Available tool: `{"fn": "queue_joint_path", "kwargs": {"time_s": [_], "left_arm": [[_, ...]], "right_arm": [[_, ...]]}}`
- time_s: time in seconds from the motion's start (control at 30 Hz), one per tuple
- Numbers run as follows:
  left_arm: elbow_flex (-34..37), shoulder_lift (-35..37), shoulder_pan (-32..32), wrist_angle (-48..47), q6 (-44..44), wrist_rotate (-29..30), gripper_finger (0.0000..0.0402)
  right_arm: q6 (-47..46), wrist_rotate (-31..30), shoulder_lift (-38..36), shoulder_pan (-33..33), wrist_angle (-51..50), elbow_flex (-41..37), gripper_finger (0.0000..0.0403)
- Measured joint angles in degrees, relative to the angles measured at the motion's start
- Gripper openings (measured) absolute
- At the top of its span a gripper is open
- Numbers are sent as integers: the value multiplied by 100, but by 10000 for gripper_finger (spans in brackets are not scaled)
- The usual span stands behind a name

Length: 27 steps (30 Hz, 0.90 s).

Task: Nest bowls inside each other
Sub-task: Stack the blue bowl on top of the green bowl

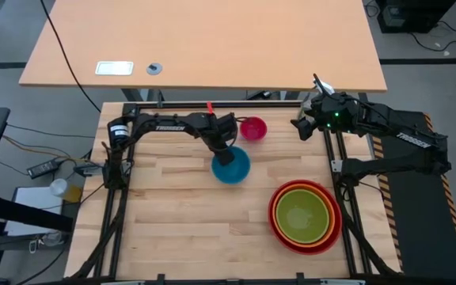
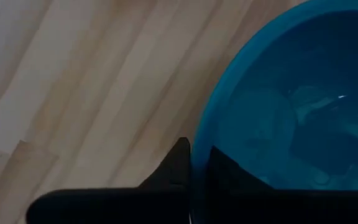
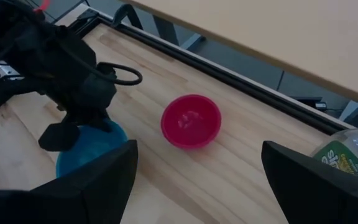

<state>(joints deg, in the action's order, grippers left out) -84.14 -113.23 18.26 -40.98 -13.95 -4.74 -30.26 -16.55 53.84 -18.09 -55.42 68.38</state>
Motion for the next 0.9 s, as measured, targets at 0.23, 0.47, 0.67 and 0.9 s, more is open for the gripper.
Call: {"fn": "queue_joint_path", "kwargs": {"time_s": [0.23, 0.47, 0.67, 0.9], "left_arm": [[-330, 142, -275, -85, -188, -357, 14], [-1259, 122, -870, 65, -522, -545, 14], [-2771, -477, -1259, 32, -732, -568, 14], [-4583, -1592, -1748, -37, -750, -755, 14]], "right_arm": [[5, 251, 46, -1, -163, 0, 347], [161, 423, -17, -87, -488, 0, 347], [317, 175, -222, -215, -300, 0, 347], [140, -321, -571, -280, -138, 0, 347]]}}
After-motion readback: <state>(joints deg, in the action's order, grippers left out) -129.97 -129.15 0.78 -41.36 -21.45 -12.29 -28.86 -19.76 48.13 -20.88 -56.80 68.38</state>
